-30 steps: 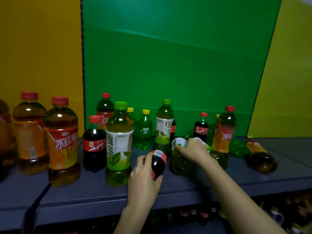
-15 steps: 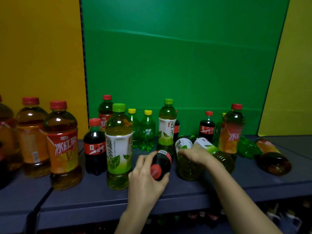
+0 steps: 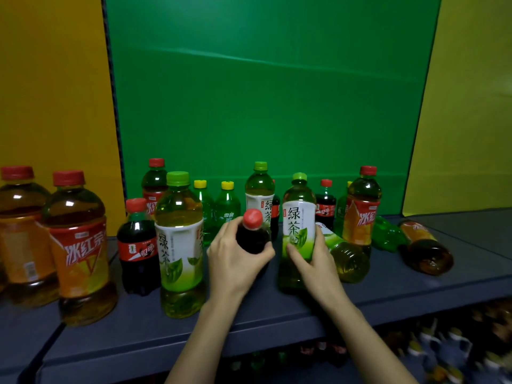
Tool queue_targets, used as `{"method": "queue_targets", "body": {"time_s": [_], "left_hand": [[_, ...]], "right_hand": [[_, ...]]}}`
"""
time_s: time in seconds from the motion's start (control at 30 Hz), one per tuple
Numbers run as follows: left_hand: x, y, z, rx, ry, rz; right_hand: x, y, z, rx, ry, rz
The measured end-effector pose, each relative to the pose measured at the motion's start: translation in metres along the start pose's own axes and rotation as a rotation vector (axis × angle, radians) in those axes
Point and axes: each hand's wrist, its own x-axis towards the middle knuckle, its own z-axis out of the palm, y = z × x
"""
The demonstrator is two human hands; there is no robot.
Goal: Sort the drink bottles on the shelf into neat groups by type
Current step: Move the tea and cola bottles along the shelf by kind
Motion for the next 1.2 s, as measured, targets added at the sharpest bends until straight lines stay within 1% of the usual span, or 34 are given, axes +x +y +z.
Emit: {"method": "queue_targets", "body": {"time_s": [0.1,0.17,0.27,0.4,0.53,0.63,0.67,0.7,0.73,0.8,0.83,0.87,0.97,1.03,1.1,1.2], "left_hand": [[0.01,-0.002,0.005,-0.03,-0.028,-0.016],[0.014,-0.006,0.01,-0.05,-0.052,-0.026],[0.018,-0.011,0.016,-0.078,-0.12,-0.028],[0.024,-0.016,0.022,-0.101,-0.206,-0.033],[0.026,-0.021,0.027,-0.099,-0.242,-0.052],[0.024,-0.021,0.028,-0.082,-0.275,-0.102],[0.021,-0.018,0.028,-0.059,-0.266,-0.11],[0.016,-0.015,0.026,-0.045,-0.22,-0.099],[0.01,-0.011,0.023,-0.047,-0.135,-0.06],[-0.005,0.001,0.018,-0.089,0.062,0.067],[-0.013,0.008,0.017,-0.117,0.114,0.13],[-0.02,0.014,0.019,-0.141,0.121,0.19],[-0.035,0.035,0.036,-0.187,0.029,0.316],[-0.041,0.049,0.055,-0.201,-0.025,0.324],[-0.044,0.061,0.075,-0.182,-0.099,0.277],[-0.039,0.072,0.109,-0.08,-0.225,0.128]], "right_hand": [[0.001,0.002,0.006,0.115,0.018,-0.003],[0.003,-0.001,0.008,0.142,0.026,-0.034],[0.005,-0.001,0.014,0.103,0.014,-0.076],[0.008,0.001,0.02,0.102,-0.056,-0.093],[0.008,0.002,0.021,0.105,-0.041,-0.08],[0.004,-0.003,0.015,0.07,-0.046,-0.074],[0.002,-0.004,0.011,0.05,-0.053,-0.074],[-0.002,-0.003,0.005,0.028,-0.059,-0.076],[-0.006,-0.002,-0.002,0.008,-0.06,-0.085],[-0.015,0.002,-0.024,-0.03,-0.053,-0.106],[-0.019,0.004,-0.037,-0.048,-0.052,-0.119],[-0.023,0.006,-0.051,-0.073,-0.049,-0.129],[-0.021,0.017,-0.094,-0.142,-0.004,-0.125],[-0.01,0.028,-0.121,-0.159,0.006,-0.094],[0.009,0.041,-0.144,-0.193,0.003,-0.066],[0.047,0.062,-0.172,-0.291,-0.009,-0.06]]}}
